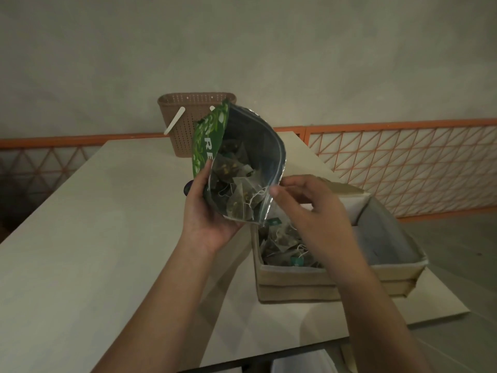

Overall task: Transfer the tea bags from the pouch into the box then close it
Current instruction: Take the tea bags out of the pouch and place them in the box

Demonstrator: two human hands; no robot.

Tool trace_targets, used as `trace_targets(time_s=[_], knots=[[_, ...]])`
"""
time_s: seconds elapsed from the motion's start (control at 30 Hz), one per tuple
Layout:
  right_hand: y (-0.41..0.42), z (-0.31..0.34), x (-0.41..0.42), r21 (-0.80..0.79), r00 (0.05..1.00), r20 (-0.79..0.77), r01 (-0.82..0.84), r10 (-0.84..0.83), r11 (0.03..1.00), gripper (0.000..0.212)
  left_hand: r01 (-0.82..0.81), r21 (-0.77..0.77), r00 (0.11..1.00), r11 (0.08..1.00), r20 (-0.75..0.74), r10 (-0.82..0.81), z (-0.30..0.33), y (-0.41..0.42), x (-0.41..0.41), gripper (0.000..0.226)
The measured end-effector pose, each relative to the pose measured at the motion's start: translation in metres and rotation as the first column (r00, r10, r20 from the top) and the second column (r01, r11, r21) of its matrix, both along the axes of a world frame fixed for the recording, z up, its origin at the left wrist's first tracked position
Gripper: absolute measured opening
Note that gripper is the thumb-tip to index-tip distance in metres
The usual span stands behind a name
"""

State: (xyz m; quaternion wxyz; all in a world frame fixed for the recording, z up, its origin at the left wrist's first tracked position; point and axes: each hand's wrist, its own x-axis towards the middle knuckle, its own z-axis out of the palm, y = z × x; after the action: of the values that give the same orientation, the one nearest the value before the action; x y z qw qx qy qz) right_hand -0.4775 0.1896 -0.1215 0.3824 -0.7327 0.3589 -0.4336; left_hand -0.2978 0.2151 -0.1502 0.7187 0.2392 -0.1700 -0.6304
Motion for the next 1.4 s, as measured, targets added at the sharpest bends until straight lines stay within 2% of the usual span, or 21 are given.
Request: trace_targets(time_s=[0.1,0.23,0.3,0.4,0.5,0.67,0.77,0.83,0.9,1.0,1.03,1.1,1.13,1.17,1.23,1.27,1.33,1.4], knots=[[0.000,-0.002,0.003,0.023,1.000,-0.022,-0.011,0.012,1.000,0.014,0.015,-0.018,1.000,1.000,-0.024,-0.015,0.000,0.000,0.000,0.066],[0.001,0.002,-0.003,-0.041,0.993,0.114,0.009,-0.004,0.999,0.005,0.019,-0.020,0.999,1.000,-0.043,-0.019,-0.002,0.000,0.000,0.065],[0.002,0.008,-0.007,-0.075,0.973,0.230,0.030,-0.012,0.997,0.005,0.009,-0.009,1.000,1.000,-0.020,-0.009,-0.003,0.000,0.001,0.067],[0.000,0.018,-0.016,-0.023,0.914,0.402,0.066,-0.051,0.998,0.008,0.005,-0.019,1.000,1.000,-0.006,-0.005,-0.005,0.000,0.001,0.065],[-0.007,0.019,-0.022,0.013,0.905,0.418,0.080,-0.079,0.997,0.007,-0.002,-0.036,1.000,0.999,-0.028,0.001,-0.005,0.002,-0.001,0.070],[-0.016,0.004,-0.024,0.031,0.969,0.241,0.046,-0.052,0.998,0.011,0.001,-0.024,0.998,1.000,-0.059,-0.003,-0.003,0.001,-0.002,0.068],[-0.022,-0.009,-0.022,0.005,0.998,0.012,0.060,-0.060,0.998,0.027,0.001,-0.016,0.998,1.000,-0.064,-0.002,-0.002,0.001,-0.003,0.065],[-0.023,-0.013,-0.019,-0.022,0.986,-0.166,0.017,-0.020,1.000,0.029,-0.006,-0.015,0.997,1.000,-0.071,0.005,-0.002,0.002,-0.002,0.068],[-0.023,-0.016,-0.016,-0.002,0.930,-0.351,-0.120,0.112,0.993,0.024,-0.010,-0.007,0.998,1.000,-0.070,0.009,-0.001,0.002,-0.002,0.066],[-0.023,-0.020,-0.013,0.087,0.745,-0.619,-0.251,0.249,0.964,0.019,-0.018,0.007,0.996,1.000,-0.088,0.018,0.001,0.002,-0.002,0.060],[-0.023,-0.021,-0.013,0.076,0.680,-0.702,-0.224,0.212,0.972,0.021,-0.023,0.012,0.996,1.000,-0.089,0.024,0.002,0.002,-0.002,0.059],[-0.024,-0.020,-0.014,-0.044,0.589,-0.807,-0.128,0.040,0.991,0.023,-0.024,0.014,0.996,1.000,-0.090,0.025,0.002,0.003,-0.003,0.060],[-0.023,-0.020,-0.014,-0.106,0.597,-0.802,-0.084,-0.035,0.991,0.024,-0.022,0.014,0.996,1.000,-0.091,0.023,0.002,0.004,-0.003,0.061],[-0.022,-0.018,-0.013,-0.147,0.665,-0.742,-0.048,-0.078,0.988,0.023,-0.021,0.014,0.996,1.000,-0.087,0.022,0.001,0.004,-0.002,0.062],[-0.017,-0.014,-0.009,-0.172,0.885,-0.457,0.016,-0.094,0.985,0.014,-0.020,0.014,0.998,1.000,-0.063,0.020,0.000,0.004,0.000,0.063],[-0.013,-0.011,-0.005,-0.166,0.958,-0.277,0.032,-0.078,0.986,0.010,-0.019,0.012,0.999,1.000,-0.048,0.020,0.000,0.004,0.000,0.064],[-0.004,-0.005,0.001,-0.150,1.000,-0.020,0.003,-0.006,0.989,0.014,-0.023,0.010,0.999,1.000,-0.026,0.023,0.000,0.003,-0.002,0.064],[0.004,-0.001,0.008,-0.162,0.998,0.030,-0.057,0.062,0.985,0.015,-0.024,0.002,1.000,1.000,-0.013,0.024,0.001,0.003,-0.003,0.063]])
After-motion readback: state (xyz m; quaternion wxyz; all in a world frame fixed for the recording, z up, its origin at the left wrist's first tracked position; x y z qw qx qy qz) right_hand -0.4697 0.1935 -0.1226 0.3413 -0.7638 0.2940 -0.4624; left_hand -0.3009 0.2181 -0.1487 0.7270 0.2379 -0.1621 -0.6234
